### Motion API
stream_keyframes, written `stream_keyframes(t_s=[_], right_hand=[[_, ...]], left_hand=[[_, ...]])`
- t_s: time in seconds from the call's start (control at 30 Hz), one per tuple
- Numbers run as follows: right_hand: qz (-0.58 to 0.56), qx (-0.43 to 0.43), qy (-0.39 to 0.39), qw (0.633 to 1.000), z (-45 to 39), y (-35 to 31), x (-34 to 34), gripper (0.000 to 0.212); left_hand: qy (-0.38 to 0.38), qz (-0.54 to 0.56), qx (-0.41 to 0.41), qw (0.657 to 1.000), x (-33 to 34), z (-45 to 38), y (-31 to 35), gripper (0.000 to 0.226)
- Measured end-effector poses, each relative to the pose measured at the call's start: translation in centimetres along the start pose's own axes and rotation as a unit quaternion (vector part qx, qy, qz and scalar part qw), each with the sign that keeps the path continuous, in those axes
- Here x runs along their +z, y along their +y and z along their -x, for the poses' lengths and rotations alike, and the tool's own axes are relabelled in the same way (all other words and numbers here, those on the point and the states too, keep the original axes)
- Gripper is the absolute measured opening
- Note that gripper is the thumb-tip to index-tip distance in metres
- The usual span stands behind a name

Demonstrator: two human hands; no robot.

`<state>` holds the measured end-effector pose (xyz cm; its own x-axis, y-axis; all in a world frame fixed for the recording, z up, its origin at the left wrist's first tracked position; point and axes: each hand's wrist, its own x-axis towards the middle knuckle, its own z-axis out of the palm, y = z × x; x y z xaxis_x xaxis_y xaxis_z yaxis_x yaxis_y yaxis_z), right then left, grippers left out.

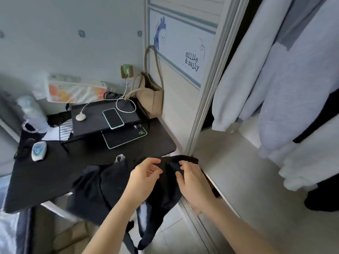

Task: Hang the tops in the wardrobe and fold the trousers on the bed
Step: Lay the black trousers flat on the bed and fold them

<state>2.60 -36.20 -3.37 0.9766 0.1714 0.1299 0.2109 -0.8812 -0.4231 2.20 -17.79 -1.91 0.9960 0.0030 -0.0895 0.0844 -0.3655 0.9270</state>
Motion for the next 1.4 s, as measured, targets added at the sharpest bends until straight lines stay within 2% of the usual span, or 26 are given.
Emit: stream_keyframes(t_s=[0.13,0.2,0.27,0.33,0.47,0.57,0.63,0.7,0.77,0.9,1.0,1.07,1.13,1.2,1.27,1.3,1.4], right_hand=[[-0.045,-0.009,-0.034,0.998,0.1,-0.3,1.1,0.039],[-0.057,-0.012,-0.03,0.998,-0.6,-0.4,1.4,0.037],[-0.059,-0.007,-0.003,0.998,-2.0,-0.3,1.5,0.036],[-0.062,0.02,0.008,0.998,-3.9,0.1,1.7,0.037],[-0.003,0.103,-0.063,0.993,-8.1,2.0,2.9,0.049],[0.012,0.174,-0.161,0.971,-10.5,3.1,4.0,0.062],[0.005,0.234,-0.191,0.953,-11.3,3.4,4.6,0.071],[-0.018,0.293,-0.178,0.939,-11.8,3.8,5.2,0.075],[-0.062,0.354,-0.155,0.92,-12.2,4.4,5.6,0.077],[-0.042,0.393,-0.129,0.91,-12.6,5.5,5.9,0.058],[-0.077,0.38,-0.098,0.916,-13.2,4.7,5.6,0.039],[-0.084,0.353,-0.088,0.928,-13.5,3.7,5.1,0.031],[-0.092,0.288,-0.061,0.951,-13.1,2.1,4.3,0.029],[-0.167,0.19,0.001,0.967,-11.6,0.0,3.4,0.026],[-0.259,0.129,0.054,0.956,-9.3,-1.9,2.7,0.02],[-0.302,0.127,0.057,0.943,-8.2,-2.5,2.7,0.017],[-0.395,0.213,-0.033,0.893,-5.8,-2.7,3.6,0.012]], left_hand=[[0.041,-0.006,-0.05,0.998,-2.1,2.0,-2.7,0.025],[0.091,-0.037,-0.07,0.993,-3.7,2.1,-3.9,0.02],[0.17,-0.113,-0.091,0.975,-5.6,1.7,-5.5,0.018],[0.207,-0.214,-0.111,0.948,-7.8,1.1,-7.1,0.02],[0.182,-0.283,-0.214,0.917,-10.2,0.0,-9.6,0.04],[0.166,-0.32,-0.257,0.897,-10.8,-1.2,-10.7,0.051],[0.155,-0.317,-0.301,0.886,-11.4,-2.0,-11.4,0.061],[0.151,-0.261,-0.359,0.883,-12.4,-2.9,-12.1,0.071],[0.158,-0.166,-0.396,0.889,-13.6,-3.8,-12.4,0.068],[0.191,-0.143,-0.346,0.908,-14.1,-4.8,-13.0,0.028],[0.241,-0.098,-0.302,0.917,-13.7,-5.2,-12.6,0.012],[0.274,-0.006,-0.284,0.919,-14.0,-5.4,-12.1,0.011],[0.289,0.098,-0.266,0.914,-14.4,-5.0,-11.1,0.011],[0.295,0.158,-0.246,0.91,-15.0,-3.9,-10.1,0.013],[0.286,0.195,-0.224,0.911,-15.8,-2.3,-9.3,0.018],[0.27,0.216,-0.215,0.914,-16.1,-1.4,-9.1,0.02],[0.23,0.237,-0.242,0.913,-16.5,0.9,-9.0,0.023]])
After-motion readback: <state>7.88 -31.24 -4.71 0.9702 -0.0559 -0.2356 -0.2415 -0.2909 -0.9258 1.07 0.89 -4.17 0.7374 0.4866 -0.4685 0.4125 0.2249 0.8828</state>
